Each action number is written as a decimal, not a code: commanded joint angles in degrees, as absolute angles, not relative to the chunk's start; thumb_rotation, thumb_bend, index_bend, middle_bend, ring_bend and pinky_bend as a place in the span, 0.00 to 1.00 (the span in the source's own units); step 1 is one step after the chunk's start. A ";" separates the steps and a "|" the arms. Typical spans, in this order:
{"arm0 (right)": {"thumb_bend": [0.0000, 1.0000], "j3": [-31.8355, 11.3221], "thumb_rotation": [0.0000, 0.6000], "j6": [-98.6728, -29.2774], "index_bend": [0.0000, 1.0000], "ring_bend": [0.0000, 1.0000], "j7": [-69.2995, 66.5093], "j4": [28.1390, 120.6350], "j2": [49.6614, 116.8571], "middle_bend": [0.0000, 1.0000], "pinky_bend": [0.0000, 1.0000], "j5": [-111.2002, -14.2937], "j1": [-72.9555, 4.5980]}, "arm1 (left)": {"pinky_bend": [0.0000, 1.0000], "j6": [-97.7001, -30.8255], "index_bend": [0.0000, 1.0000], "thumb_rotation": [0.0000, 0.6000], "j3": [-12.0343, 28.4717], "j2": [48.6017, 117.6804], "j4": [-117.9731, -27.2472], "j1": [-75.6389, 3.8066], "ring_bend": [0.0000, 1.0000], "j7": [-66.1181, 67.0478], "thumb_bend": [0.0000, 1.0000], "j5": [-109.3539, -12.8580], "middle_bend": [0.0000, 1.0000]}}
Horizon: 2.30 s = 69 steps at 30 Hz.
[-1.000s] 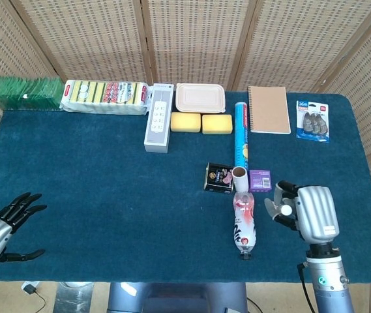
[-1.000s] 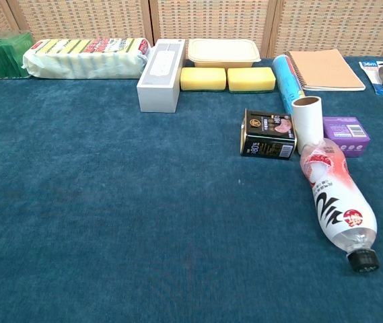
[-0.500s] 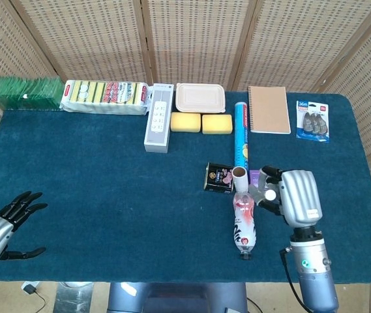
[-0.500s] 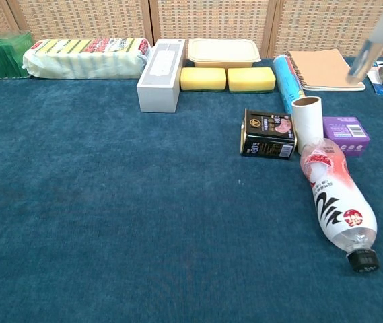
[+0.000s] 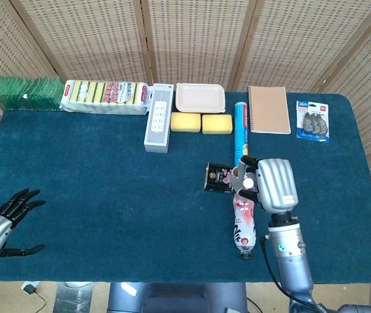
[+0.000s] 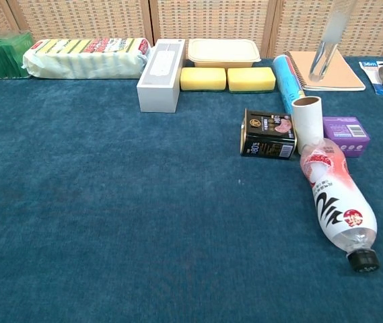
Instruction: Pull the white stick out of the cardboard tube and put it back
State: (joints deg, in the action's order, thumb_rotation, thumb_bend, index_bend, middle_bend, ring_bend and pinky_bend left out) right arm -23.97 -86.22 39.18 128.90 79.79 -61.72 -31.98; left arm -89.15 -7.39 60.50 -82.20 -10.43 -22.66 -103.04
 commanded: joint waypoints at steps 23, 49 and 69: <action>0.40 -26.50 1.00 -84.89 0.81 1.00 42.77 118.98 87.65 1.00 0.98 -55.97 -41.41 | 0.24 -87.84 0.16 0.77 -6.91 60.73 -82.48 -10.72 0.03 -21.93 0.11 -101.93 0.08; 0.40 -27.44 1.00 -81.48 0.81 1.00 37.88 111.16 85.47 1.00 0.98 -51.14 -43.69 | 0.24 -87.26 0.16 0.77 -6.58 61.24 -83.56 -10.39 0.03 -19.03 0.11 -101.24 0.08; 0.40 -25.08 1.00 -79.94 0.81 1.00 34.74 106.01 85.77 1.00 0.98 -50.67 -43.88 | 0.24 -87.14 0.16 0.77 -6.14 61.35 -83.61 -10.21 0.03 -18.63 0.11 -100.59 0.08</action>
